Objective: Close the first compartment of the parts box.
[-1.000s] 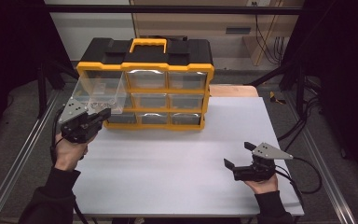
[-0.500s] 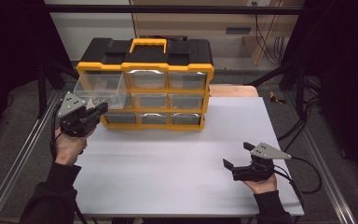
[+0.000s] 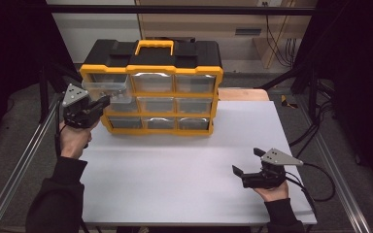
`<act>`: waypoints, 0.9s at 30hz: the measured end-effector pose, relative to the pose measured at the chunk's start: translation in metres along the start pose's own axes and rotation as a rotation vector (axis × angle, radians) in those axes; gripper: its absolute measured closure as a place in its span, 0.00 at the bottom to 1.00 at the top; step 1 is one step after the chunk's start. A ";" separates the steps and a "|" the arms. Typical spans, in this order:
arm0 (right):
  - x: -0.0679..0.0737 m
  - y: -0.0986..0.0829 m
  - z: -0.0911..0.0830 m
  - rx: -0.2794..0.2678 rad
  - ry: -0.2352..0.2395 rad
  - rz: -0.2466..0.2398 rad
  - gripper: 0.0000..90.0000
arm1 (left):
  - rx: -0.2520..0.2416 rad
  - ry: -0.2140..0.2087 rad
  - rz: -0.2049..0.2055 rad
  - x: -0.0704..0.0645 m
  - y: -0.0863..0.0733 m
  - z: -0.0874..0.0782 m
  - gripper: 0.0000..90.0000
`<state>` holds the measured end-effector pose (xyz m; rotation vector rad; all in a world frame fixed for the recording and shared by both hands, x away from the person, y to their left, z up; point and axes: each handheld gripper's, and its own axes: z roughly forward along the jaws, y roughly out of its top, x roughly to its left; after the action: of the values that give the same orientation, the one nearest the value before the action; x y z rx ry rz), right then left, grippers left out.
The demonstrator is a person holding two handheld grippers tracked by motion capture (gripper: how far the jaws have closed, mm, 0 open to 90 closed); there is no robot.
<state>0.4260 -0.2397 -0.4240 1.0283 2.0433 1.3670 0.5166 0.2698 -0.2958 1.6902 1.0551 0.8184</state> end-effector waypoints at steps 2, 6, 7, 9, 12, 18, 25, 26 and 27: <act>0.000 0.000 0.000 -0.001 0.000 0.001 0.01 | -0.002 0.003 -0.002 0.001 0.002 0.003 0.99; 0.000 0.000 0.000 -0.003 0.002 0.005 0.01 | 0.001 0.013 -0.002 0.003 0.004 0.008 0.99; 0.000 0.000 0.000 -0.003 0.002 0.004 0.01 | 0.001 0.016 0.000 0.004 0.005 0.009 0.99; 0.000 0.000 0.000 -0.002 -0.001 0.000 0.01 | 0.004 0.026 0.002 0.005 0.006 0.012 0.99; 0.000 0.000 -0.001 -0.003 -0.003 0.004 0.01 | 0.006 0.034 0.005 0.006 0.008 0.015 0.99; -0.001 0.000 0.000 -0.004 -0.003 -0.001 0.01 | 0.009 0.051 0.004 0.006 0.011 0.021 0.99; 0.000 0.000 -0.001 -0.004 -0.003 0.005 0.01 | 0.006 0.062 0.003 0.007 0.012 0.027 0.99; 0.000 0.000 -0.001 -0.005 -0.001 0.002 0.01 | 0.007 0.066 0.005 0.006 0.013 0.027 0.99; 0.000 0.000 -0.001 -0.005 -0.002 0.002 0.01 | 0.007 0.066 0.004 0.006 0.013 0.028 0.99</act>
<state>0.4257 -0.2403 -0.4233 1.0295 2.0373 1.3711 0.5468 0.2632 -0.2924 1.6817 1.1007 0.8795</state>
